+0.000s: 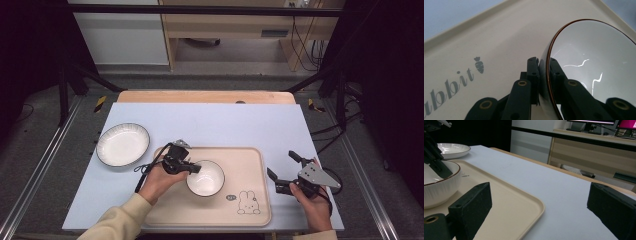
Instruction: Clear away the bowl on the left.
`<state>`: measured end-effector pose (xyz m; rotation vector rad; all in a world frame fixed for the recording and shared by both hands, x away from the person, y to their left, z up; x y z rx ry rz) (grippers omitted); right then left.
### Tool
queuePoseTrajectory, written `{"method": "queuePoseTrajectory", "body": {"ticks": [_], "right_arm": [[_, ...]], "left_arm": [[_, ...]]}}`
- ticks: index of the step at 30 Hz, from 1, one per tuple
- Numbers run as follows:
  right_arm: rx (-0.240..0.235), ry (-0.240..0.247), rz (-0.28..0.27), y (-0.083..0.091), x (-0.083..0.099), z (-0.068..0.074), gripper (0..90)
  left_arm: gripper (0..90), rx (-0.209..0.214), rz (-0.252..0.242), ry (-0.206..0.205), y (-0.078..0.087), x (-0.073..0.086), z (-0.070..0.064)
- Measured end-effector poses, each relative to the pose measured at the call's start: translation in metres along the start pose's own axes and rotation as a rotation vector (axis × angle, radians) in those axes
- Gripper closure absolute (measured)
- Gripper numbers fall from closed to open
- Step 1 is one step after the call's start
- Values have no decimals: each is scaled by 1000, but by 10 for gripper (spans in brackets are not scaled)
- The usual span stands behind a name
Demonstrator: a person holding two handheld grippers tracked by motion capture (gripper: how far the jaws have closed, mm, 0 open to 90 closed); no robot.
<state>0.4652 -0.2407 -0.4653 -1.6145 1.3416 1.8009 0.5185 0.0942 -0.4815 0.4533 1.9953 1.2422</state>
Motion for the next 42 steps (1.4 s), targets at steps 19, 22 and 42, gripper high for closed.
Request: {"method": "queuePoseTrajectory", "body": {"ticks": [19, 22, 42], "right_arm": [[0, 0, 4, -1, 0, 1, 58], [0, 0, 5, -1, 1, 1, 58], [4, -7, 6, -1, 1, 1, 56]], "left_arm": [[318, -92, -177, -97, 10, 0, -12], [238, -113, -217, -111, 16, 0, -12], [88, -119, -419, -137, 56, 41, 9]]}}
Point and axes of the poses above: each handheld gripper's, and its own axes: y roughly backward along the jaws, x roughly out of its underside, z roughly to its left, the point moved 5 cm from there along -y, roughly forward along the jaws, and after that the axes turned 15 degrees about z, right-handed, at the moved point
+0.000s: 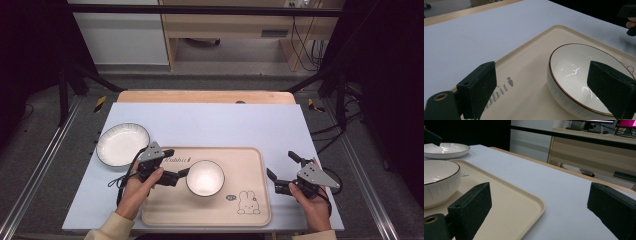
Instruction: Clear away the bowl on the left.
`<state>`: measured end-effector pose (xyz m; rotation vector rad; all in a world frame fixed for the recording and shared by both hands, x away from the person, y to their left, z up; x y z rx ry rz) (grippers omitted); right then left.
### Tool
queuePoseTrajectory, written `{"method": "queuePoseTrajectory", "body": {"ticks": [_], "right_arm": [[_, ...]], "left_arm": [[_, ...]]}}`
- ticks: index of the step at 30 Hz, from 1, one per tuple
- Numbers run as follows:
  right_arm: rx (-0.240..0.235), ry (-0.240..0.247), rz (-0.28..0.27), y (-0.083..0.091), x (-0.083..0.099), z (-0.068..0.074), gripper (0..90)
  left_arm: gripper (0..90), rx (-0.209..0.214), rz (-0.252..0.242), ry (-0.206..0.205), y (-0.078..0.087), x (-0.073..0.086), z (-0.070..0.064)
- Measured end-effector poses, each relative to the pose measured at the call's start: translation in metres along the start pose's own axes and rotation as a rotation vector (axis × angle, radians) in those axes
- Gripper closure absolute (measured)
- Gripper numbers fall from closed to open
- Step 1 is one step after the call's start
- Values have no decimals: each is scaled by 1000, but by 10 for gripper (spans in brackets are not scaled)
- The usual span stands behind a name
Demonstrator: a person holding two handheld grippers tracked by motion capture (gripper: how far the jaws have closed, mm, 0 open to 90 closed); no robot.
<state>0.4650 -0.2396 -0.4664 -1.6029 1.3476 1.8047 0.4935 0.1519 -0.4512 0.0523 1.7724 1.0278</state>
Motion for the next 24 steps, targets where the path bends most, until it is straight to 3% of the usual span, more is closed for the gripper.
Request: {"method": "queuePoseTrajectory", "body": {"ticks": [8, 24], "right_arm": [[0, 0, 3, -1, 0, 0, 56], [1, 0, 4, -1, 0, 1, 55]], "left_arm": [[79, -67, -55, 18, 22, 15, 24], [79, -135, -106, 92, 55, 52, 59]]}}
Point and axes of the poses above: each handheld gripper's, and its own axes: y roughly backward along the jaws, x roughly out of its underside, z roughly to its left, the point moved 5 cm from there along -y, roughly forward along the jaws, and after that the axes turned 15 degrees about z, right-handed, at the moved point
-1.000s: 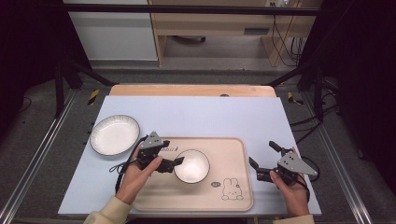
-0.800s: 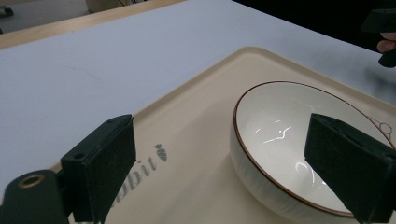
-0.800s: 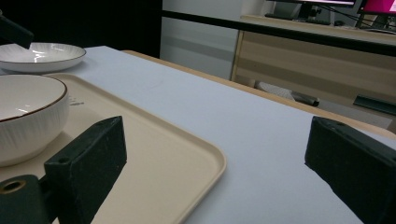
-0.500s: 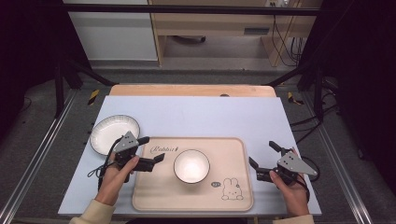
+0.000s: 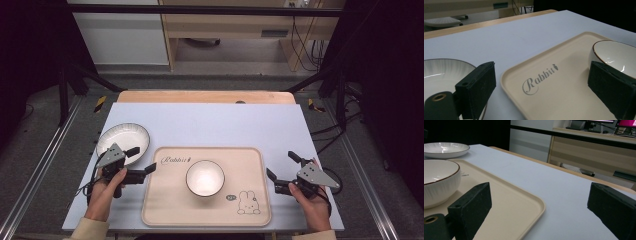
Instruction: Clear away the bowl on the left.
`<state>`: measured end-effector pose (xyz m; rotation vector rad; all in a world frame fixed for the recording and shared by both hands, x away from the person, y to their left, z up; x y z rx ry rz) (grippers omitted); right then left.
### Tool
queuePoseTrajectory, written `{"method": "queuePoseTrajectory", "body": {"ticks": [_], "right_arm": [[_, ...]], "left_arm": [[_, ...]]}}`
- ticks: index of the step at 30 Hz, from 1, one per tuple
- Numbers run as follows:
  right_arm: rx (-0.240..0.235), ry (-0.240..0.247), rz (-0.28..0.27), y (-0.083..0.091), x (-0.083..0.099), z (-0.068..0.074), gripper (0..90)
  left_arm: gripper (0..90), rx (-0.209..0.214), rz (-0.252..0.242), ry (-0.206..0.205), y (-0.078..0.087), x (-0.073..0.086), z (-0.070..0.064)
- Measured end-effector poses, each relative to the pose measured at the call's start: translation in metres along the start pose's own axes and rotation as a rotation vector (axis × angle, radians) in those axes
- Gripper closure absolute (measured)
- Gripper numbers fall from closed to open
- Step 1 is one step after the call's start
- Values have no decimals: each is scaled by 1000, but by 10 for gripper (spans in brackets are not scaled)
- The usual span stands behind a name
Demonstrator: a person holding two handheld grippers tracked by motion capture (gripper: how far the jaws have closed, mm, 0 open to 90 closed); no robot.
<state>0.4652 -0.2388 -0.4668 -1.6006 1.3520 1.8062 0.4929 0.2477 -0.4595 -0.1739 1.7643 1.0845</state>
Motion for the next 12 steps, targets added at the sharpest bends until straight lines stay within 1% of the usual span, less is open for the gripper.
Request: {"method": "queuePoseTrajectory", "body": {"ticks": [4, 6, 10, 12], "right_arm": [[0, 1, -2, 0, 0, 0, 55], [0, -3, -3, 1, 0, 0, 55], [-4, -4, -9, 1, -1, 0, 55], [-5, -5, -8, 1, -1, 0, 55]], "left_arm": [[80, -6, -14, 19, 7, 11, 7], [80, -14, -30, 11, 14, 16, 10], [79, -32, -89, 40, 30, 18, 21], [75, -35, -101, 62, 34, 20, 26]]}}
Point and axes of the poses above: each handheld gripper's, and its own axes: y roughly backward along the jaws, x roughly out of its underside, z roughly to its left, the point moved 5 cm from there along -y, roughly forward along the jaws, and after that the axes turned 15 degrees about z, right-handed, at the moved point
